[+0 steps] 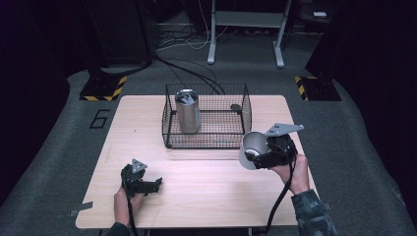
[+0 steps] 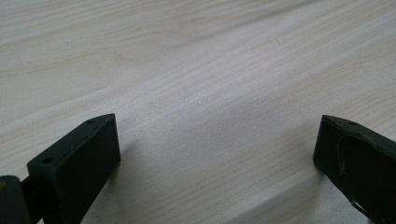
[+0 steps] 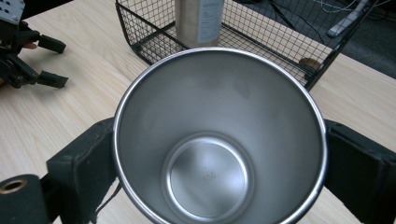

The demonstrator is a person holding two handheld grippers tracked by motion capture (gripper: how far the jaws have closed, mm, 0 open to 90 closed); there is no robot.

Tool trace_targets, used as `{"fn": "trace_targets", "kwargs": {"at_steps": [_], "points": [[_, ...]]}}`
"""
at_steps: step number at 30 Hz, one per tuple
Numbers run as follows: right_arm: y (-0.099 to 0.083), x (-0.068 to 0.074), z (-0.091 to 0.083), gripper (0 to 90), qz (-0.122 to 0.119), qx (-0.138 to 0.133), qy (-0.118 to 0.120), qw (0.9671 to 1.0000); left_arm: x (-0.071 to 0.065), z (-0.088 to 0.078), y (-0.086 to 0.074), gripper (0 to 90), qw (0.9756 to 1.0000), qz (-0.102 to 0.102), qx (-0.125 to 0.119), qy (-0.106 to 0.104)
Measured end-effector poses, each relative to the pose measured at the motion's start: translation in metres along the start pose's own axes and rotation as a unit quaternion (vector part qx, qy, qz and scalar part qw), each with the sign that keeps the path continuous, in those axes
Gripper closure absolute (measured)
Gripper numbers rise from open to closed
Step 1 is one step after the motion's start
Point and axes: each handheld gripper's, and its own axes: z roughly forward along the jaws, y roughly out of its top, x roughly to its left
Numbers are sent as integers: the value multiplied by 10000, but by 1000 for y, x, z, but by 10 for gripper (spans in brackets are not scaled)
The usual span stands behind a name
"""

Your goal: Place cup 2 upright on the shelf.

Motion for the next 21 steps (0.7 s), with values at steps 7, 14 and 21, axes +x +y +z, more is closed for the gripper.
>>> {"fn": "trace_targets", "kwargs": {"at_steps": [7,14,21], "points": [[14,1,6,60,-59,4,67,10000,0,0,0,3,9999,-147,-27,80],[25,5,16,60,-69,50,175,9998,0,0,0,3,9999,-142,-28,83],[36,7,18,61,-87,72,184,9998,0,0,0,5,9999,-135,-29,78]]}}
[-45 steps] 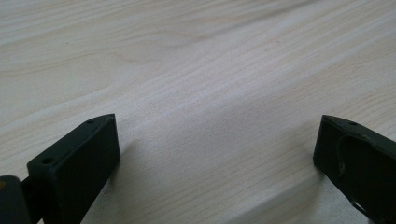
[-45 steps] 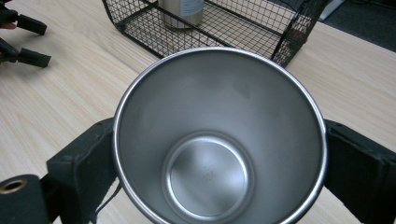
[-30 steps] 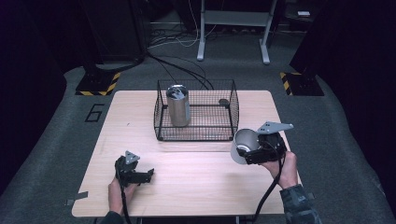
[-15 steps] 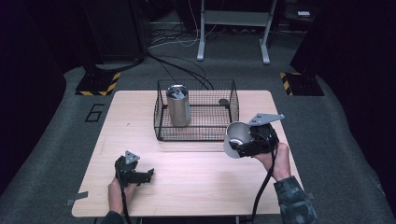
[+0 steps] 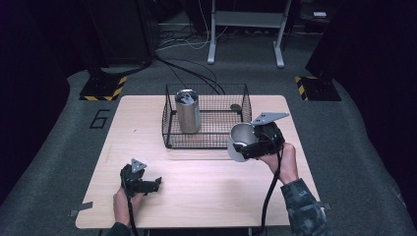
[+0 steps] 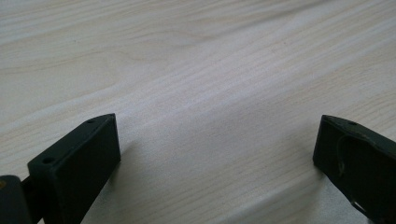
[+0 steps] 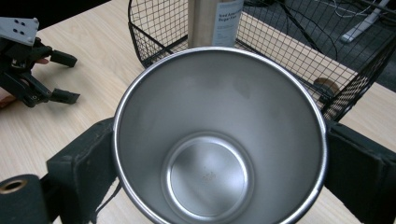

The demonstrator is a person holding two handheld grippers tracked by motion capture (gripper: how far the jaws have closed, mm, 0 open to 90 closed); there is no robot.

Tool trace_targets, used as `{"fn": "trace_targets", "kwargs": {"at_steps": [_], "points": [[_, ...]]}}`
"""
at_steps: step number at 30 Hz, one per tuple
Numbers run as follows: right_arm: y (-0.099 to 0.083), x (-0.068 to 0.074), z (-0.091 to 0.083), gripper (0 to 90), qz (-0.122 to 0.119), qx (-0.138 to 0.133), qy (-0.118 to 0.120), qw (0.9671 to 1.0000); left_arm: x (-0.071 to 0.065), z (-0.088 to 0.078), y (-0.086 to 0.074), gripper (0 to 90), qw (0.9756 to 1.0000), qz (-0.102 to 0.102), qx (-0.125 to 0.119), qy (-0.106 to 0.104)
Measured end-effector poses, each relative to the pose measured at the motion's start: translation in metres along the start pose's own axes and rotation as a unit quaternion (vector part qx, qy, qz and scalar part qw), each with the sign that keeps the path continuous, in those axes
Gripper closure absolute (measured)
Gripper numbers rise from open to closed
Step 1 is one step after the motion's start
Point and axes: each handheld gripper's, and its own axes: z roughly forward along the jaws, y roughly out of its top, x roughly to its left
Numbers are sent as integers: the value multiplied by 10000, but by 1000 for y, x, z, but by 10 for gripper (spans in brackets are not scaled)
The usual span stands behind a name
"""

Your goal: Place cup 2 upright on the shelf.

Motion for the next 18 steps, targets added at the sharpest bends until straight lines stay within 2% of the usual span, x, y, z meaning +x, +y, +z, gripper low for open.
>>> {"fn": "trace_targets", "kwargs": {"at_steps": [5,6,18], "points": [[9,-1,1,61,8,21,-26,10000,0,0,0,5,10000,1,5,1],[20,-3,5,61,-37,46,-32,10000,0,0,0,5,10000,1,5,1],[27,-5,11,61,-26,39,-34,10000,0,0,0,5,10000,1,2,2]]}}
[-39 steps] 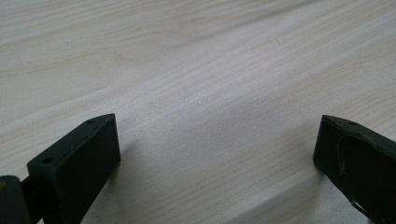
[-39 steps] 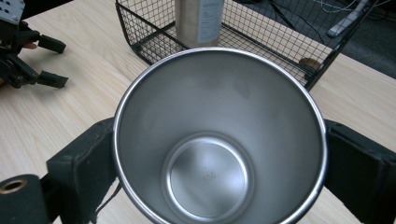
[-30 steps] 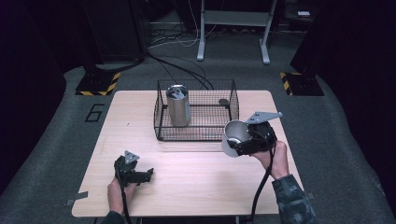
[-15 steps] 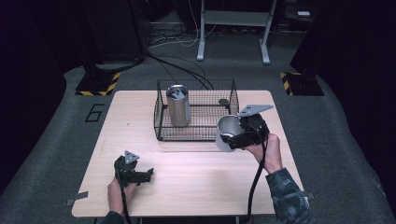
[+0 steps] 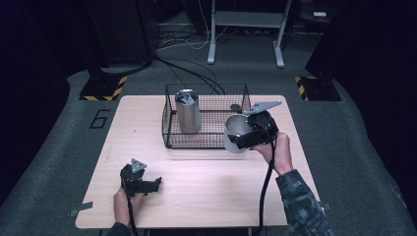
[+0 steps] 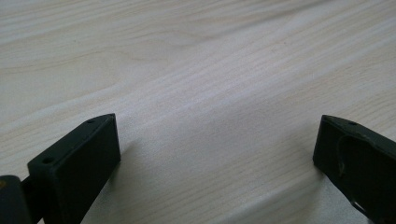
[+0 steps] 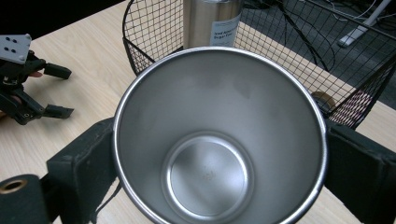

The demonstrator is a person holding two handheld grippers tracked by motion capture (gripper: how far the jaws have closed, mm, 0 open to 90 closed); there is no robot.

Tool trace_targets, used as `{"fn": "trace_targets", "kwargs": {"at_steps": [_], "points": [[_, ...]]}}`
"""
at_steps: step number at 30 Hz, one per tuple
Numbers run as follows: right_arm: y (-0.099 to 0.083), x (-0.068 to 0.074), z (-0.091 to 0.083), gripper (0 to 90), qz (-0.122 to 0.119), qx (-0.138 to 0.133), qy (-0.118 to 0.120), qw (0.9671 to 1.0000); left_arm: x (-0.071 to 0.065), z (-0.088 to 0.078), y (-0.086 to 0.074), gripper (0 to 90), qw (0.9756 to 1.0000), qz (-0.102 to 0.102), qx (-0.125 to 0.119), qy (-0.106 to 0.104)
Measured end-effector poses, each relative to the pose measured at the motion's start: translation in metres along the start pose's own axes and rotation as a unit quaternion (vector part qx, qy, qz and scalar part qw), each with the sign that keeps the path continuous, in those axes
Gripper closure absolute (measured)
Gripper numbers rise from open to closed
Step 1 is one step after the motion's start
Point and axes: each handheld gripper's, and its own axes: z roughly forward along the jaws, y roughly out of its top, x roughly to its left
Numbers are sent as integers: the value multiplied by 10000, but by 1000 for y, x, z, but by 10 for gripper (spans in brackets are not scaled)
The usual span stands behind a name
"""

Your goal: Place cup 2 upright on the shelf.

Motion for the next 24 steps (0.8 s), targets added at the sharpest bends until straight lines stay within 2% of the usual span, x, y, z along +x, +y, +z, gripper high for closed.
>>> {"fn": "trace_targets", "kwargs": {"at_steps": [5,6,8,9,11,12,13,15,24], "points": [[5,-1,3,61,23,20,12,10000,0,0,0,5,10000,-22,-3,4],[6,-3,4,61,-78,-6,21,10000,0,0,0,4,10000,-20,-4,1],[8,-3,4,61,44,38,22,10000,0,0,0,5,10000,-20,-4,2],[9,-4,5,61,-24,13,14,10000,0,0,0,4,10000,-22,-3,4],[11,-5,6,61,34,11,10,10000,0,0,0,5,10000,-19,-1,4],[13,-7,7,60,-66,-19,4,10000,0,0,0,5,10000,-19,-1,4],[14,-6,6,61,35,39,-1,10000,0,0,0,5,10000,-20,-2,4],[17,-7,7,60,-13,37,-6,10000,0,0,0,4,10000,-20,-2,4],[27,-10,14,61,46,33,-16,10000,0,0,0,5,10000,-28,-3,8]]}}
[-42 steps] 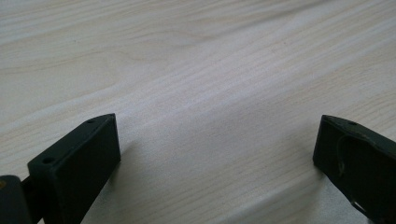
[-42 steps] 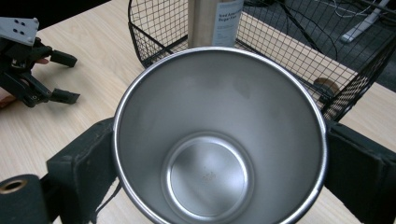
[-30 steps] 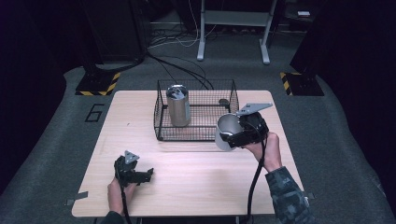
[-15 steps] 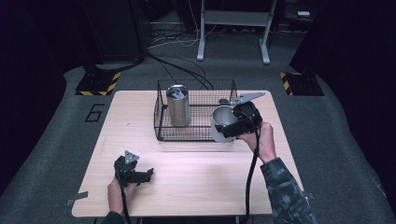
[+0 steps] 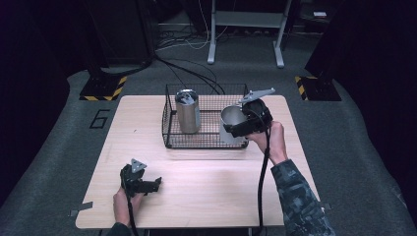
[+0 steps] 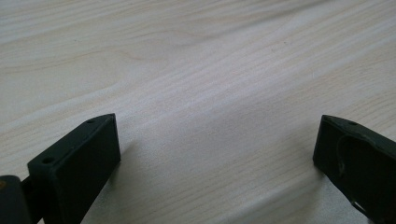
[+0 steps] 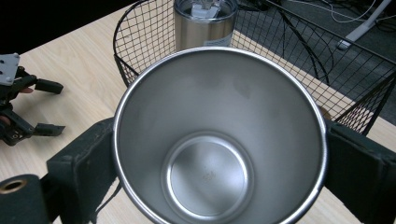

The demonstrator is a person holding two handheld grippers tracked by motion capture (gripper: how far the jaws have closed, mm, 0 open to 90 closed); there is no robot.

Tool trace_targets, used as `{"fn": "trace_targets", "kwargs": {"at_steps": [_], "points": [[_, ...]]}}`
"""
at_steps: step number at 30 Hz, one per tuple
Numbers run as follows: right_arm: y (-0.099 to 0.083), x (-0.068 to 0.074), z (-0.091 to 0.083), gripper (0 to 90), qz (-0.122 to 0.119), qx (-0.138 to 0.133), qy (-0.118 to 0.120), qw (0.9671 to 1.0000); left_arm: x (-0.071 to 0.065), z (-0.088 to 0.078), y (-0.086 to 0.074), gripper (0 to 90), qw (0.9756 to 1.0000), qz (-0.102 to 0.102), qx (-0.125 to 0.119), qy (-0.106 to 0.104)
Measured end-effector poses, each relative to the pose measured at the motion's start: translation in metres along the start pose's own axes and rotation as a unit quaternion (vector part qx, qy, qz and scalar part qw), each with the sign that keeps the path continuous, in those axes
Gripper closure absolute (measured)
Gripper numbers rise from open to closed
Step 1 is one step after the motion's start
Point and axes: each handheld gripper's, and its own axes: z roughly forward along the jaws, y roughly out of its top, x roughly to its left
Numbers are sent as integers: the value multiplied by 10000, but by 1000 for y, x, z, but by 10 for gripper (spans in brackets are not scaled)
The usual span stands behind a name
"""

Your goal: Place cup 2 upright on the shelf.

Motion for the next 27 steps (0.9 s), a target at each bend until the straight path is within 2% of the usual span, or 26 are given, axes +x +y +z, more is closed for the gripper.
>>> {"fn": "trace_targets", "kwargs": {"at_steps": [4,7,11,13,15,17,19,22,27], "points": [[6,-2,4,61,-85,-32,0,10000,0,0,0,5,10000,0,0,0],[9,-2,5,61,-28,0,7,10000,0,0,0,5,10000,-1,-1,0],[17,-3,10,61,-139,-14,34,9999,0,0,0,5,10000,-2,-1,-1],[21,-3,13,61,-95,-5,14,10000,0,0,0,5,10000,-1,-1,0],[23,-5,15,61,-170,7,15,9999,0,0,0,5,10000,-1,0,-1],[26,-5,17,61,-70,47,10,10000,0,0,0,5,10000,-1,0,1],[29,-7,21,60,-189,5,8,9998,0,0,0,5,10000,-1,1,-1],[33,-7,24,60,-67,59,-7,10000,0,0,0,5,10000,-2,-1,0],[38,-11,32,60,-83,114,-18,9999,0,0,0,5,10000,0,0,0]]}}
